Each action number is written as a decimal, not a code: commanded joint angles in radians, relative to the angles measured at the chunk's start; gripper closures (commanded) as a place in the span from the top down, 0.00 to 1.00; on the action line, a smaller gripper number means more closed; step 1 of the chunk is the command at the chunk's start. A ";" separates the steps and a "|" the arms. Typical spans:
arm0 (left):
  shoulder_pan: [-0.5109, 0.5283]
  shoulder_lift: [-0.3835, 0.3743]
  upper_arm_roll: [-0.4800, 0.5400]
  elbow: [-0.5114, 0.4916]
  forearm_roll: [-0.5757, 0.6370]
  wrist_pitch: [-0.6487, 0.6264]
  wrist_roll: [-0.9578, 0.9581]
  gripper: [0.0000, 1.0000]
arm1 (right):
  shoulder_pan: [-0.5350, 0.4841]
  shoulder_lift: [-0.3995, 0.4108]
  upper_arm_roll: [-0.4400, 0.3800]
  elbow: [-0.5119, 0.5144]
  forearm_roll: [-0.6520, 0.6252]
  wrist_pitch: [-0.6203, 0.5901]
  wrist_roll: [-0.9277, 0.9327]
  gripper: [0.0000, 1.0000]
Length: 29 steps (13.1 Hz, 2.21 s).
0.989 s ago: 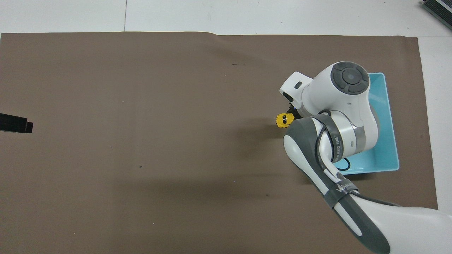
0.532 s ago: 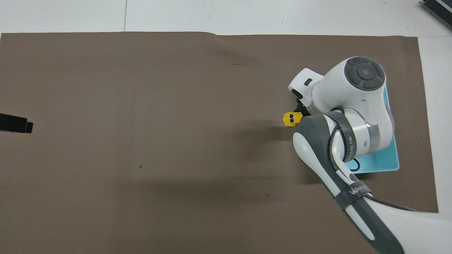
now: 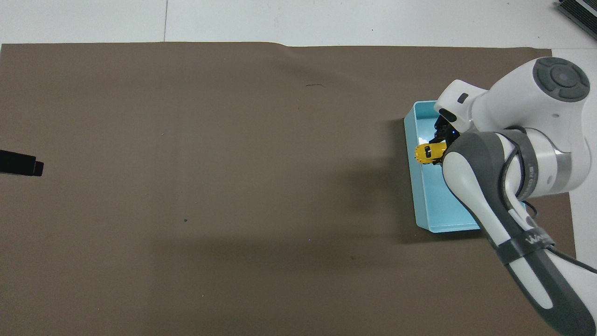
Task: Wind up and store yellow beetle car
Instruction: 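Lift the yellow car with the right gripper into the box, then lower the car onto the box floor and open the right gripper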
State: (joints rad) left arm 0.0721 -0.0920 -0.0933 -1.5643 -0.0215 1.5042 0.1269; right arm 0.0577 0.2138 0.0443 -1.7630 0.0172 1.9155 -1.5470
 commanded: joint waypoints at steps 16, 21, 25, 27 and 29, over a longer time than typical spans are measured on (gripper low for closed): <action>0.009 -0.011 -0.002 -0.002 -0.009 -0.013 -0.001 1.00 | -0.130 -0.053 0.006 -0.251 -0.011 0.246 -0.191 0.01; 0.009 -0.011 -0.002 -0.002 -0.009 -0.013 -0.001 1.00 | -0.133 -0.025 0.006 -0.309 -0.013 0.333 -0.194 0.01; 0.009 -0.011 -0.002 -0.002 -0.009 -0.013 -0.001 1.00 | -0.133 0.012 0.005 -0.328 -0.013 0.395 -0.203 0.01; 0.009 -0.011 -0.003 -0.002 -0.009 -0.013 -0.001 1.00 | -0.137 0.029 0.006 -0.331 -0.014 0.421 -0.228 0.01; 0.009 -0.011 -0.002 -0.002 -0.009 -0.013 -0.001 1.00 | -0.139 0.032 0.006 -0.334 -0.014 0.431 -0.232 0.01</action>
State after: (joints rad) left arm 0.0721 -0.0920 -0.0932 -1.5643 -0.0215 1.5040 0.1268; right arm -0.0629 0.2486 0.0421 -2.0828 0.0154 2.3236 -1.7459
